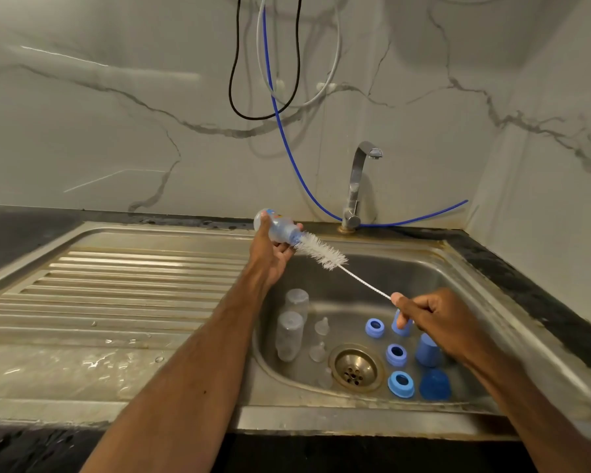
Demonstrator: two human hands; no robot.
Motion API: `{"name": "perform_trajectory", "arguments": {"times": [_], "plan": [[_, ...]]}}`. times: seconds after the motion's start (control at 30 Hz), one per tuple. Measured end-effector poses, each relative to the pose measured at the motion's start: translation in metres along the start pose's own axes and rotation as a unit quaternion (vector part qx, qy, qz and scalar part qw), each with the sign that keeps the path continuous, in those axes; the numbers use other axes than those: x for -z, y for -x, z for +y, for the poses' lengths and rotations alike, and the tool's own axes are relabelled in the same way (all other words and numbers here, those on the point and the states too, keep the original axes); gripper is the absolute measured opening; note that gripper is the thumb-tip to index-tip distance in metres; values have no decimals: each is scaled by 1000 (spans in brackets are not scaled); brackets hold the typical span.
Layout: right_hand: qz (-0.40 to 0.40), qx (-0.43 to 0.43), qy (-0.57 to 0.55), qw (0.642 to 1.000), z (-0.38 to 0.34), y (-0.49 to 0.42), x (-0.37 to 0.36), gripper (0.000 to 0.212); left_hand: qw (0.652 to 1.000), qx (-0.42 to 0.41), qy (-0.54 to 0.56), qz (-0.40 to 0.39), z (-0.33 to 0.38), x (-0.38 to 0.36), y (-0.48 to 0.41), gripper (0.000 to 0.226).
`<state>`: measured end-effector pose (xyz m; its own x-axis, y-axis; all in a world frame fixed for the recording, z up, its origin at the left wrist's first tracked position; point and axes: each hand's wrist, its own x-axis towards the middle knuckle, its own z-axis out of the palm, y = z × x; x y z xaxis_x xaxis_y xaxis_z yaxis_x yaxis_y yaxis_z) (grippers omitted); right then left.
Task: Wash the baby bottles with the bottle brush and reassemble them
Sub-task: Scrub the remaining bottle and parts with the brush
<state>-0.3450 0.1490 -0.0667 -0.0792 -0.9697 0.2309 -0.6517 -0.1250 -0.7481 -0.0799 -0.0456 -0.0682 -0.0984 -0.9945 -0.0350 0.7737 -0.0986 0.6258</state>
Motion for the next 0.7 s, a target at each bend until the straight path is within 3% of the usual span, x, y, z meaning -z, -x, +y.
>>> {"name": "perform_trajectory", "arguments": {"times": [0.17, 0.37, 0.5, 0.7], "plan": [[55, 34, 25, 998, -3, 0, 5, 45, 1000, 20, 3, -10, -2, 3, 1, 68], [4, 39, -5, 999, -9, 4, 13, 47, 999, -4, 13, -34, 8, 7, -3, 58], [-17, 23, -41, 999, -11, -4, 2, 54, 998, 16, -39, -56, -4, 2, 3, 56], [-95, -74, -98, 988, -10, -2, 2, 63, 998, -47, 21, 24, 2, 6, -3, 59]]}}
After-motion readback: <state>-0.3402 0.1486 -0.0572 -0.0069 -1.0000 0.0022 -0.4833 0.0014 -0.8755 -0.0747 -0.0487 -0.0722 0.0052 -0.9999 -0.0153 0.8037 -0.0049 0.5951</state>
